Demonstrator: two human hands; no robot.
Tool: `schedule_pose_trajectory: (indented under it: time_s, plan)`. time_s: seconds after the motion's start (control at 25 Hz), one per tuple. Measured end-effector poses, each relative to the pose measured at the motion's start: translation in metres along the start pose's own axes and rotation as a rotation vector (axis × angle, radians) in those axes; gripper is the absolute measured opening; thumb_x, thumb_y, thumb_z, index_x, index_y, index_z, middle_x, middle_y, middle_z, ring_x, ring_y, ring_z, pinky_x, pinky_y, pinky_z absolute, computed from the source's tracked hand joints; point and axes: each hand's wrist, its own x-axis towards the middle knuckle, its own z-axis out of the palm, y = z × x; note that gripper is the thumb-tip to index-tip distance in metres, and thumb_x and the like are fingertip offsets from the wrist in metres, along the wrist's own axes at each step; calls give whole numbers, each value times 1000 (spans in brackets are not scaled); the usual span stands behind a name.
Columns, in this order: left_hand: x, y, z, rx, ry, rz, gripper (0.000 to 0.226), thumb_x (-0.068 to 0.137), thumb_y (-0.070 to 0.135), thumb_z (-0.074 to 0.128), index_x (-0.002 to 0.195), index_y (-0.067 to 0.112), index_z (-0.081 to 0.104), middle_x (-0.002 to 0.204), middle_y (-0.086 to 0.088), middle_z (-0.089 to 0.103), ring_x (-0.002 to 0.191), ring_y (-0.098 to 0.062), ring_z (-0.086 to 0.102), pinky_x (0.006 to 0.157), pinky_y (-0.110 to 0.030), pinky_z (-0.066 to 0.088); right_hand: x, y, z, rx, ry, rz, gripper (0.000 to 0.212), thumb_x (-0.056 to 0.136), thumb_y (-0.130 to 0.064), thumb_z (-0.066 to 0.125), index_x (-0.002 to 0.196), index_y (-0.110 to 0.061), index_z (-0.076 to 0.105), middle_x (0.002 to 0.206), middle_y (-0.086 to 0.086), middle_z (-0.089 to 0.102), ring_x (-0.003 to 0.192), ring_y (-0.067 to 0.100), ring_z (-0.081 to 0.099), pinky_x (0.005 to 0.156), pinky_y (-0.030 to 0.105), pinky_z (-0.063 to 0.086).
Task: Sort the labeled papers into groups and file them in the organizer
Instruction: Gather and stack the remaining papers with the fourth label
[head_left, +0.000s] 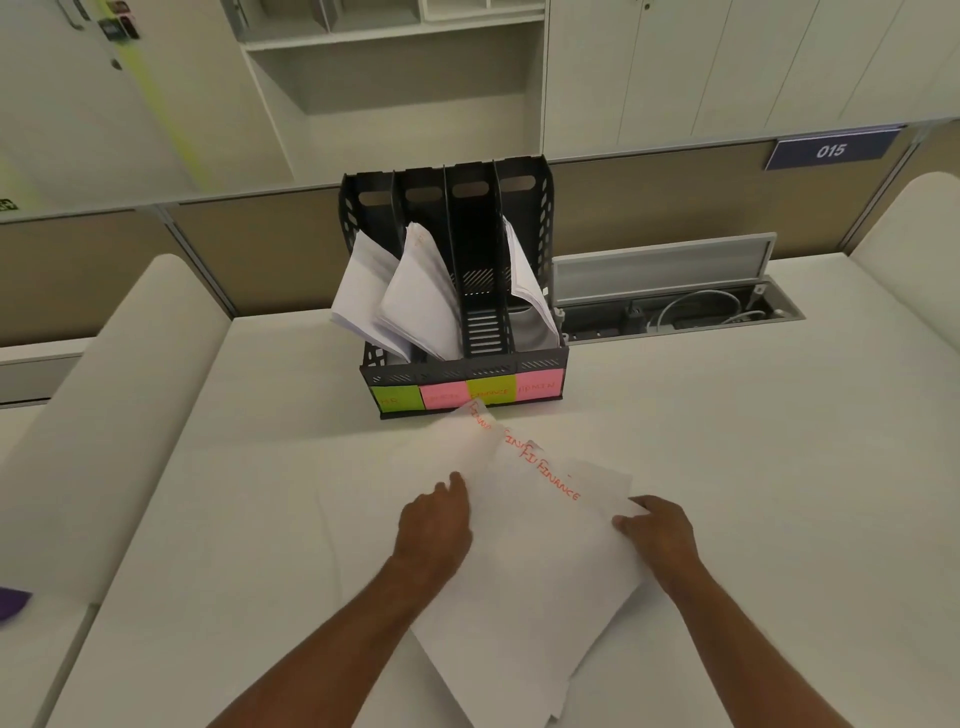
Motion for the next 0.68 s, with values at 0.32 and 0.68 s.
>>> schedule_pose_trajectory:
  time_s: [0.32,0.68]
  plan:
    - [-23,112,-16,-382,-295,128,31,93,27,58,115,5,62,107,-15,72,90,-32,73,81,-35,57,11,-29,12,384,-192,52,26,94,-30,66,106,-8,71,105,12,74,94,29,70,78,39,59]
    - [2,-27,21,-561,33,-391,42,96,32,58,131,10,56,123,-17,65,116,-35,59,97,-42,48,-35,25,27,297,-58,108,29,89,-28,71,112,-9,67,102,7,72,91,27,70,76,36,57]
